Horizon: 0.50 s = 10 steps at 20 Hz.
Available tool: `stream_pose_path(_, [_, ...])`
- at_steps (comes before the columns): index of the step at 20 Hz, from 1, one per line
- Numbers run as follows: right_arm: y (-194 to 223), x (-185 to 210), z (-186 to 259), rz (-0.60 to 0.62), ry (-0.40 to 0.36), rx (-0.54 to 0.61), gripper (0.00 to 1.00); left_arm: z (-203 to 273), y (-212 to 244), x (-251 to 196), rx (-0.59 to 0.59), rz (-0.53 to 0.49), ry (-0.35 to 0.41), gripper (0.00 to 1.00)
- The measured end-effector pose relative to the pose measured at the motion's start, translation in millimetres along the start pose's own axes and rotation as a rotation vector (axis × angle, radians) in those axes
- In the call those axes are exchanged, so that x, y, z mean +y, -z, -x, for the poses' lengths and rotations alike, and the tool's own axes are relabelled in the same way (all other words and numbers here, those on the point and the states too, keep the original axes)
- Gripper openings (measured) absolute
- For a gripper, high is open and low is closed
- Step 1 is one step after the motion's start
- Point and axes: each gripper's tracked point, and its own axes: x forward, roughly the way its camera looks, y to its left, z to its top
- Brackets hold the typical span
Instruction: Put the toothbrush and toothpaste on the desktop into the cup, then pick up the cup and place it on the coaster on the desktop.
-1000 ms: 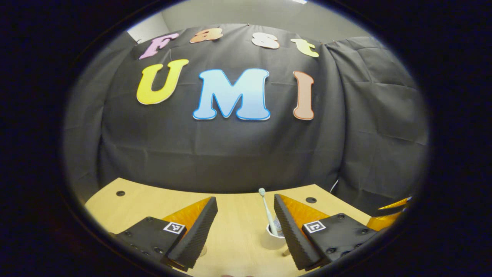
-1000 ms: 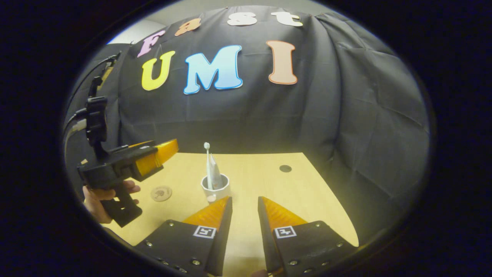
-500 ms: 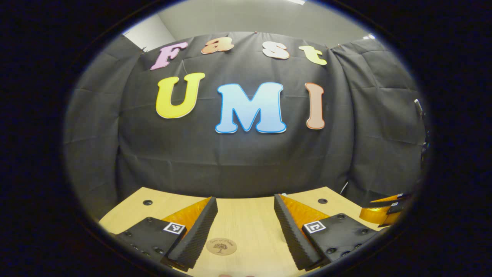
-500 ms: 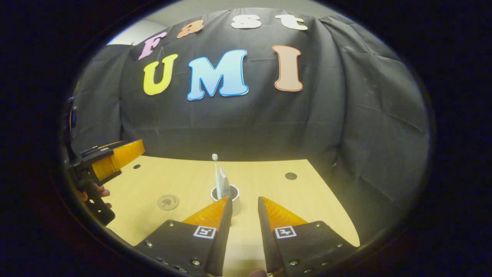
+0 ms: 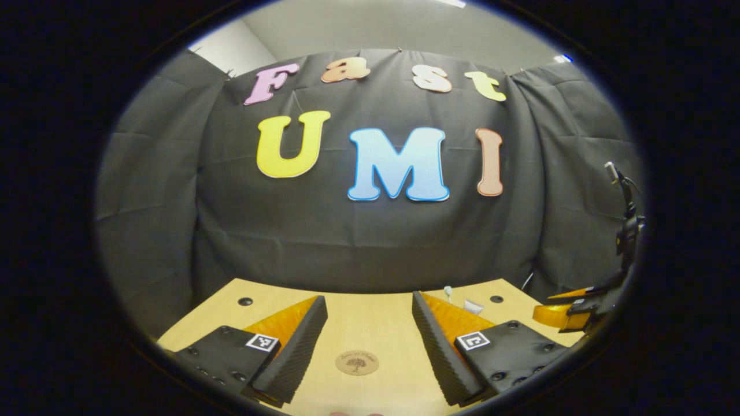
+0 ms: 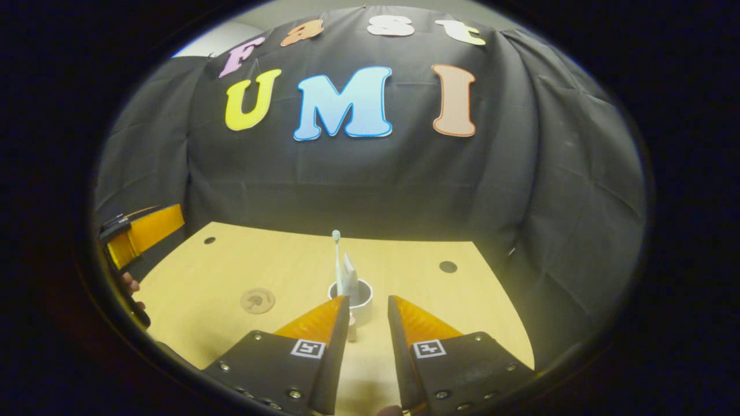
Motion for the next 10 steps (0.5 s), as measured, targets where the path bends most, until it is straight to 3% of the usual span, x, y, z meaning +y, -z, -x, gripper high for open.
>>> stream_pose_path(10, [12,11,-28,0.037,-0.048,0.179,0.39,14,14,41,0.035,0.019,-0.06,0.94])
